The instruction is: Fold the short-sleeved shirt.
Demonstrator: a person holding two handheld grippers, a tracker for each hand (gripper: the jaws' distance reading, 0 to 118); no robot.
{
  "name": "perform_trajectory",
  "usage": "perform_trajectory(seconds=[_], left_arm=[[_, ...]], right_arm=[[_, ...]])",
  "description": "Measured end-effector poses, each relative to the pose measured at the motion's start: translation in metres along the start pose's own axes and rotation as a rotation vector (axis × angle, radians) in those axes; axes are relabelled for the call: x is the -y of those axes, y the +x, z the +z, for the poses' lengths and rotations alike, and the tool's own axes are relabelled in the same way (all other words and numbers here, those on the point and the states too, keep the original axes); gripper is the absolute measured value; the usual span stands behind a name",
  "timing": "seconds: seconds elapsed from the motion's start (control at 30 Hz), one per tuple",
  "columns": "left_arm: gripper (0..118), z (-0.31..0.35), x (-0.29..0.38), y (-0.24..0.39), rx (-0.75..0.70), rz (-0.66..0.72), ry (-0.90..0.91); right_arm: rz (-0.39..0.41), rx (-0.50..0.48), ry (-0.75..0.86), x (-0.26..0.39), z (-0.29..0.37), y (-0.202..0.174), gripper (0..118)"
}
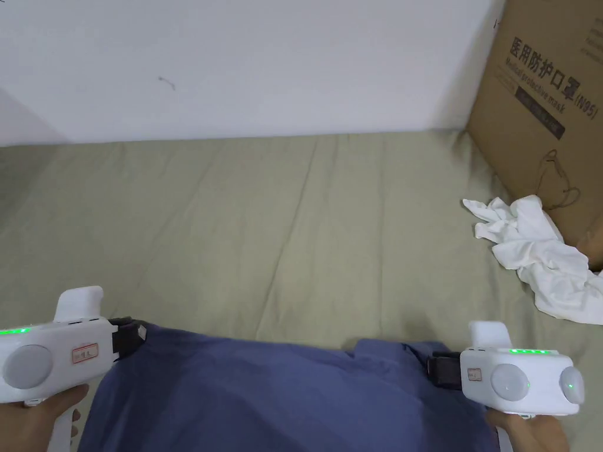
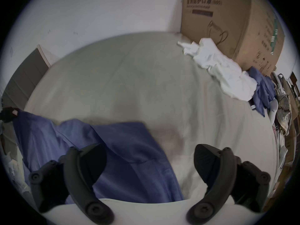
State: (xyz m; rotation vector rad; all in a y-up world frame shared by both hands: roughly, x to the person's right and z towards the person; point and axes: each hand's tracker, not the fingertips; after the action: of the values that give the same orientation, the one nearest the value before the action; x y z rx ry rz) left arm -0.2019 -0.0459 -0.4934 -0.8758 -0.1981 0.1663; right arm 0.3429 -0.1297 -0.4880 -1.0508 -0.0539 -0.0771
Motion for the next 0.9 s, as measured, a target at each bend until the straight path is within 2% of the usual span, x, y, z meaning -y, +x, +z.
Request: perform_trajectory(seconds=[0.03,0.13,0.2,0.4,0.6,0.9], left_arm=[[7,0.003,0.002,0.001,-0.001,0.004,0.002],[7,0.011,0.008,0.001,0.003,0.035,0.001],[7,0.018,0.014,0.002,-0.006,0.041,0.003],[7,0.046,0.029,0.001,-0.014,0.071,0.017],[7,0.09,0.052,0.001,-0.02,0.1,0.057],[7,0.148,0.113,-0.012,-0.049,0.139,0.055]], right_arm=[[0.004,0.005,0.011,0.002,-0.001,-0.002,46],[0.05,0.018,0.044,0.011,0.005,-0.011,29],[0.059,0.008,0.094,0.017,0.021,-0.018,11],[0.051,-0.047,0.237,0.029,0.089,-0.016,8],[0.01,-0.127,0.352,0.058,0.168,-0.006,8],[-0.055,-0.211,0.41,0.139,0.244,0.006,8]])
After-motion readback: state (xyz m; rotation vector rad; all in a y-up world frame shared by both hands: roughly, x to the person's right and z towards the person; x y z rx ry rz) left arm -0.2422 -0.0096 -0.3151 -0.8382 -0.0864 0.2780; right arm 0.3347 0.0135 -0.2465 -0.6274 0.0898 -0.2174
